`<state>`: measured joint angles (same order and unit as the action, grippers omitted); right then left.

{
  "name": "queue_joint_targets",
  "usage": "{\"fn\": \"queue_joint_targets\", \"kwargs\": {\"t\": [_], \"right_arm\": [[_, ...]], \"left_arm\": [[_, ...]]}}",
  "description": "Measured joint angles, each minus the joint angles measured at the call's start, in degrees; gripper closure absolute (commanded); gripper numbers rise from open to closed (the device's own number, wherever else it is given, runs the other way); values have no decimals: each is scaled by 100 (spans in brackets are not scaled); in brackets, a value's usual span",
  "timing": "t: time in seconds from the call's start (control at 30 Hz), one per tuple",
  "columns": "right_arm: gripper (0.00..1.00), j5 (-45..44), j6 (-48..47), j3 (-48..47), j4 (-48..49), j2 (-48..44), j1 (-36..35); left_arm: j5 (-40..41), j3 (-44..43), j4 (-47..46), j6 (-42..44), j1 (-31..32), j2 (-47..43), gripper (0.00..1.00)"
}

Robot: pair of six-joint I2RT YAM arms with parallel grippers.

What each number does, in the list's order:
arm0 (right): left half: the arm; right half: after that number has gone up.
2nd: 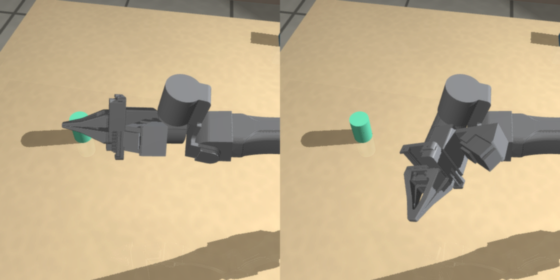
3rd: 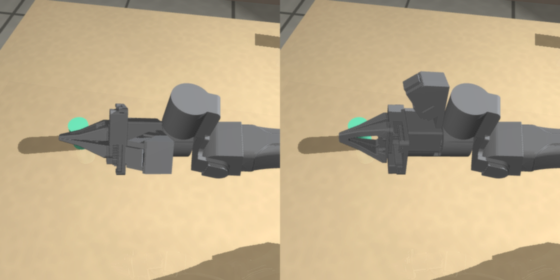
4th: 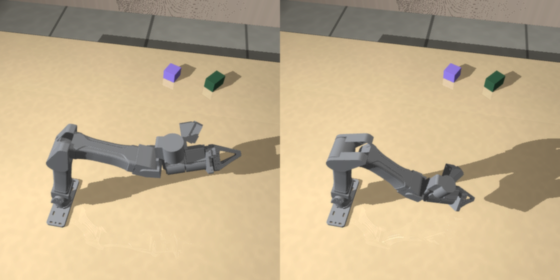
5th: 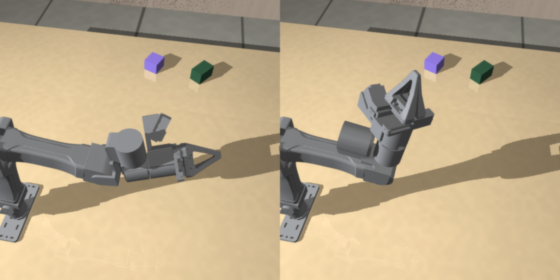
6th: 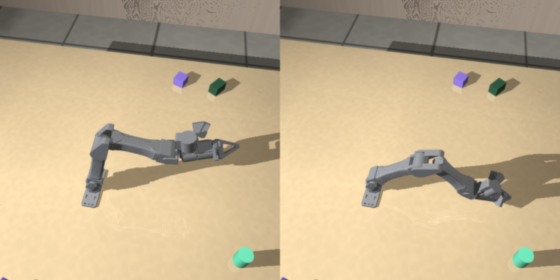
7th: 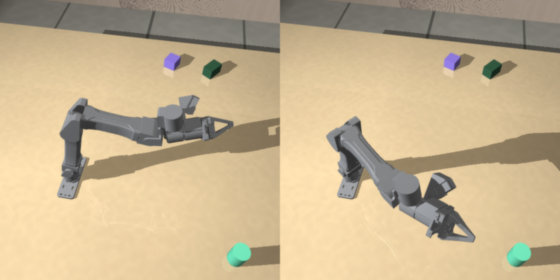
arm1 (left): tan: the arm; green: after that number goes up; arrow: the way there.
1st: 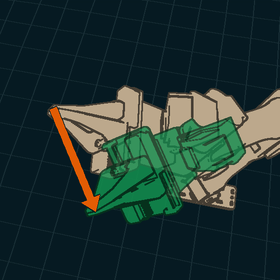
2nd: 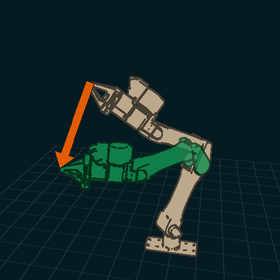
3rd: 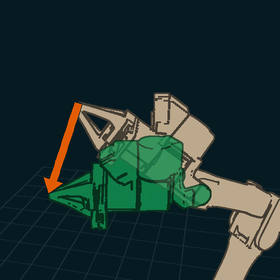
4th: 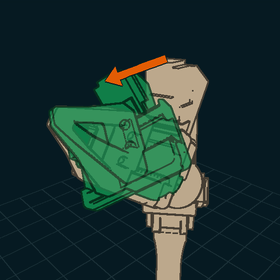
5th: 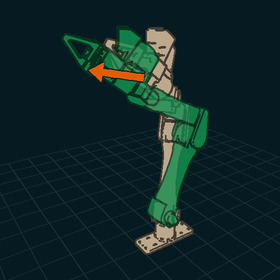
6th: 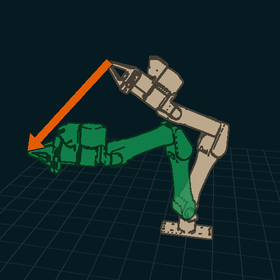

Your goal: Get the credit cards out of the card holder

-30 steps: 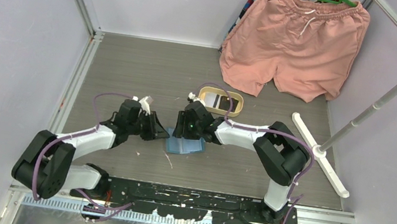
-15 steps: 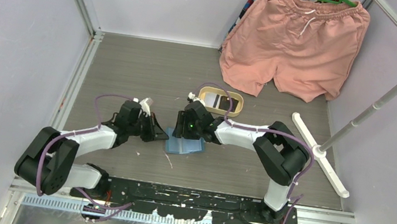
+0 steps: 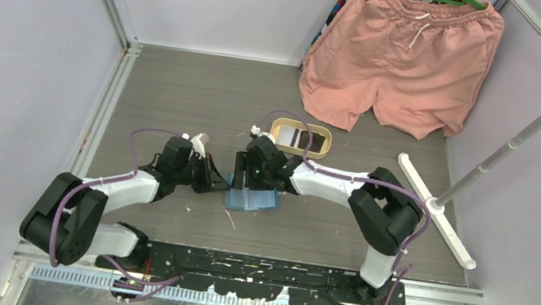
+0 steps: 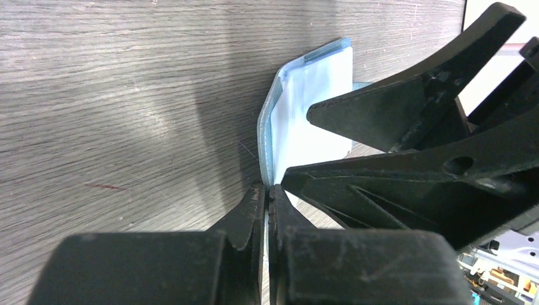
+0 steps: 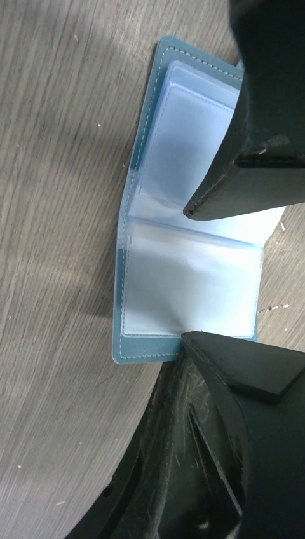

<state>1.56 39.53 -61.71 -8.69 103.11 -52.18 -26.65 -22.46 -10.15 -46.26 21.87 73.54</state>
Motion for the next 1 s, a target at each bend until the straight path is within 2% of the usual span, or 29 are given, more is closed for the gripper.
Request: {"fn": "queue_joint_targets", "kwargs": {"t": [0.53,1.0], "right_arm": [[30,-57,-280,-693,-529,306,-125],[30,-608,-564,-1032,-1189,627,-177]], "left_arm": [[74,13,4,22,-22,96,100],[72,44,13,31,-24,125,100]]}}
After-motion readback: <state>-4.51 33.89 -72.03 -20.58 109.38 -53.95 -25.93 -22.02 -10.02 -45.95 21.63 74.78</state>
